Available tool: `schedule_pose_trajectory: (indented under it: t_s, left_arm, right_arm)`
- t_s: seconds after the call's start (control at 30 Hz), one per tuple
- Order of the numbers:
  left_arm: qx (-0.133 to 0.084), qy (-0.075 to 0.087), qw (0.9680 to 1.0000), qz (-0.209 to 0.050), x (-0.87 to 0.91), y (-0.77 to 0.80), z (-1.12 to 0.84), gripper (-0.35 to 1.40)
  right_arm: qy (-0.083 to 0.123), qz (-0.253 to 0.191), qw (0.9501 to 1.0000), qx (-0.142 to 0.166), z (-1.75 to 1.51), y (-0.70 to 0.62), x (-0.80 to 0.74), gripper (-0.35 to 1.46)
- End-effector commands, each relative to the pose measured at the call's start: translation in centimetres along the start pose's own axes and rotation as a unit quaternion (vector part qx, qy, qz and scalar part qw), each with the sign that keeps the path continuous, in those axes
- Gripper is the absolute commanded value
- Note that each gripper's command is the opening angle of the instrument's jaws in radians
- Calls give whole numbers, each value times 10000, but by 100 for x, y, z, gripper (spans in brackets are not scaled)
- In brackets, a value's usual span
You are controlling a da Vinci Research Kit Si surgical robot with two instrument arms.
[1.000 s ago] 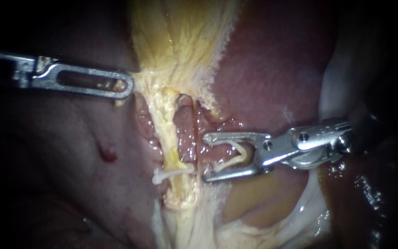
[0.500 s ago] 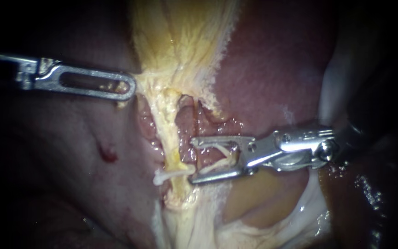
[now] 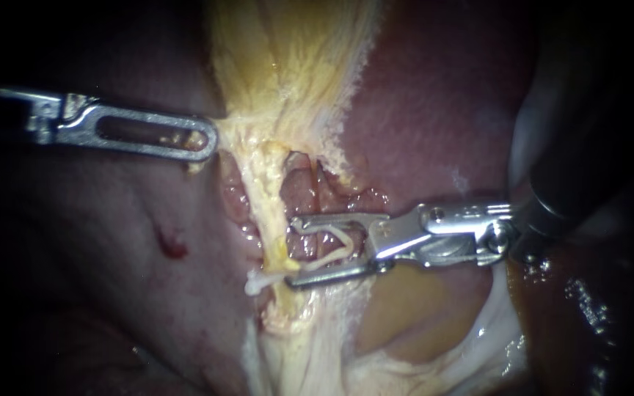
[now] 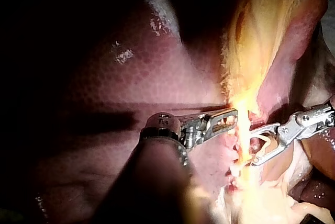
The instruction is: Clipping second clip left tube
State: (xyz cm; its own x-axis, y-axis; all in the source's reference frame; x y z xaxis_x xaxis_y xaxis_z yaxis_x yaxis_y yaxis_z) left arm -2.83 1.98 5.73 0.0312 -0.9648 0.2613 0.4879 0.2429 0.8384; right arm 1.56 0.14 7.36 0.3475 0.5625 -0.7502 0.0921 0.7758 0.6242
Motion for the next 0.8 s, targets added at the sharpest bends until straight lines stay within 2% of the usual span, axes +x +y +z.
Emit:
schedule_pose_trajectory:
  t_s: [0.03, 0.13, 0.27, 0.4, 0.57, 0.8]
  left_arm:
    - [-3, -1, 10000, 1, 0, 0, 0, -35]
    - [-4, -1, 10000, 0, 0, 0, 0, -35]
    - [-5, -2, 10000, 0, 0, -1, 1, -35]
    - [6, 5, 10000, -1, 0, -1, 2, -35]
    - [5, 5, 10000, -1, 0, -1, 2, -35]
    - [4, 4, 10000, -2, 0, -1, 2, -35]
  right_arm:
    - [-57, 7, 10000, 3, 1, 1, 1, 47]
    - [-319, 39, 9995, 16, 5, 3, 2, 46]
    - [-435, 53, 9990, 25, 6, 4, 3, 46]
    - [-715, 79, 9974, 43, 7, 6, 0, 44]
    - [-733, 73, 9973, 38, 8, 13, -6, 44]
    - [-416, 128, 9988, 216, 15, 13, -2, 46]
